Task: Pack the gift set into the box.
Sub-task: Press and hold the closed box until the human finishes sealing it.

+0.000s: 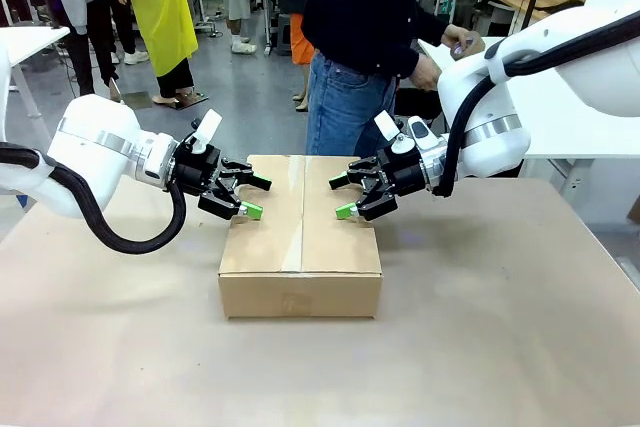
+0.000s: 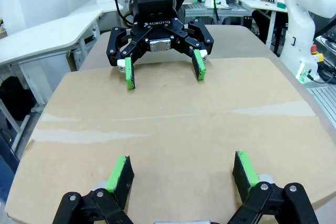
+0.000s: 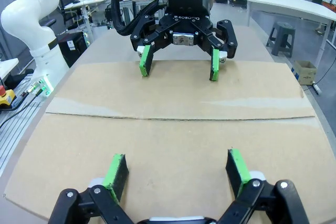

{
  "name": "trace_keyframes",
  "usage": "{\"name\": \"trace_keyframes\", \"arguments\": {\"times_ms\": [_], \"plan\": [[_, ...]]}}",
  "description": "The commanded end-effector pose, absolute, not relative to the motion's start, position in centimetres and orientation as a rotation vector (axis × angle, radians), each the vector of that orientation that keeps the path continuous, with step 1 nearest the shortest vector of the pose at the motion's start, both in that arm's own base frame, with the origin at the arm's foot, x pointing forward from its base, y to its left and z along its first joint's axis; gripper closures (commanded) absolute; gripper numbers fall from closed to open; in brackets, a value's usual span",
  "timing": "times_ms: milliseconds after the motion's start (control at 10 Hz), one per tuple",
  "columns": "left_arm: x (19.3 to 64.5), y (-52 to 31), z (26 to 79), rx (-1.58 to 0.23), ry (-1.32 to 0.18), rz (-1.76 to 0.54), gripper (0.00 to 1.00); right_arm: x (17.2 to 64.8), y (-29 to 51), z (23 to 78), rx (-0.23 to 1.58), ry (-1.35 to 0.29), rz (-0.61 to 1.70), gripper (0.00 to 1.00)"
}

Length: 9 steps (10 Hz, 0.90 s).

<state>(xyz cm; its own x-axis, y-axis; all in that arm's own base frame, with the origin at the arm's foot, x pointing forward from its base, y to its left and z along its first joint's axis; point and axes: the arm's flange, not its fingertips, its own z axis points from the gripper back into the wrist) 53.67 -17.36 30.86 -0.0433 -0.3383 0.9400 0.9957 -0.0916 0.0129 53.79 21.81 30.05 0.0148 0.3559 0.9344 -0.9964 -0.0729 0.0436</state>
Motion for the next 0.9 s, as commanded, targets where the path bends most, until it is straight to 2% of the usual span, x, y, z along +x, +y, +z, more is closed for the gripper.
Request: {"name": "trace_keyframes", "arguments": {"times_ms": [0, 800], "plan": [[53.56, -17.26, 30.67, -0.994, -0.919, -1.439, 0.00, 53.79, 21.77, 29.82, 1.005, -0.880, 1.401, 0.00], [53.56, -17.26, 30.67, -0.994, -0.919, -1.439, 0.00, 53.79, 21.77, 29.82, 1.005, -0.880, 1.401, 0.00]]}}
